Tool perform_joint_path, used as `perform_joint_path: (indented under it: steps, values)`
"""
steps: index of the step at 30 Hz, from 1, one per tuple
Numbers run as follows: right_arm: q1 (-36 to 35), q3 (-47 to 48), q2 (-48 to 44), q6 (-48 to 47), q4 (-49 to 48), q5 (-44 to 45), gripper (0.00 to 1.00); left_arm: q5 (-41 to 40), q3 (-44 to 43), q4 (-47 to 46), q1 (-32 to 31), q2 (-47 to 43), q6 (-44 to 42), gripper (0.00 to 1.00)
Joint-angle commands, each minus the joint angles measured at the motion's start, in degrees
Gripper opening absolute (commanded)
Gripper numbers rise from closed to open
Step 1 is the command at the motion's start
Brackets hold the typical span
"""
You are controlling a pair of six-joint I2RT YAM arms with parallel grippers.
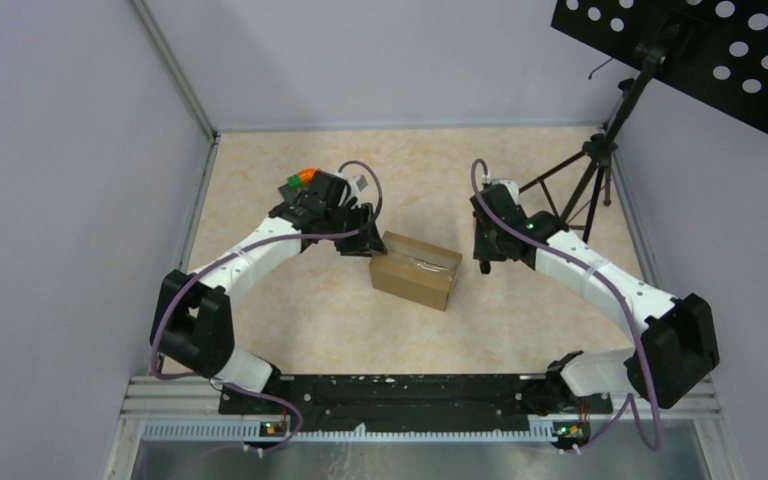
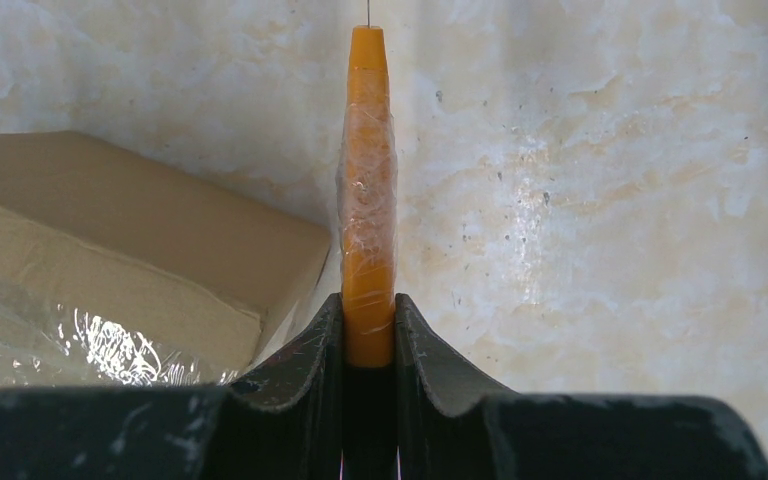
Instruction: Unpack the express box
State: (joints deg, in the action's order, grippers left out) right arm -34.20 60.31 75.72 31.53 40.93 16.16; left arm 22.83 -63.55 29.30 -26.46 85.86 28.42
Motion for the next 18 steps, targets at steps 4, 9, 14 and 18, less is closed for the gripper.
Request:
perform_joint_path:
  steps: [4,9,14,18]
  values:
    - [0.62,-1.4,-3.53,-0.07,-1.11,-1.25,0.0,-2.01,4.29,-6.21,2.59,-0.7,3.75,0.46]
    - [0.62,-2.37,-3.65,0.08,-1.75,-1.71,0.0,-0.64,7.87,-8.8,5.61,-1.34,6.6,0.4]
    - [0.62,-3.2,-3.17,0.2,-2.65,-2.11,0.0,4.0,13.69,-13.67,10.27,-2.7,10.32,0.39]
    - [0.54,-3.79,-2.8,0.29,-3.44,-2.76,0.0,6.53,15.89,-15.47,12.39,-2.33,11.56,0.38]
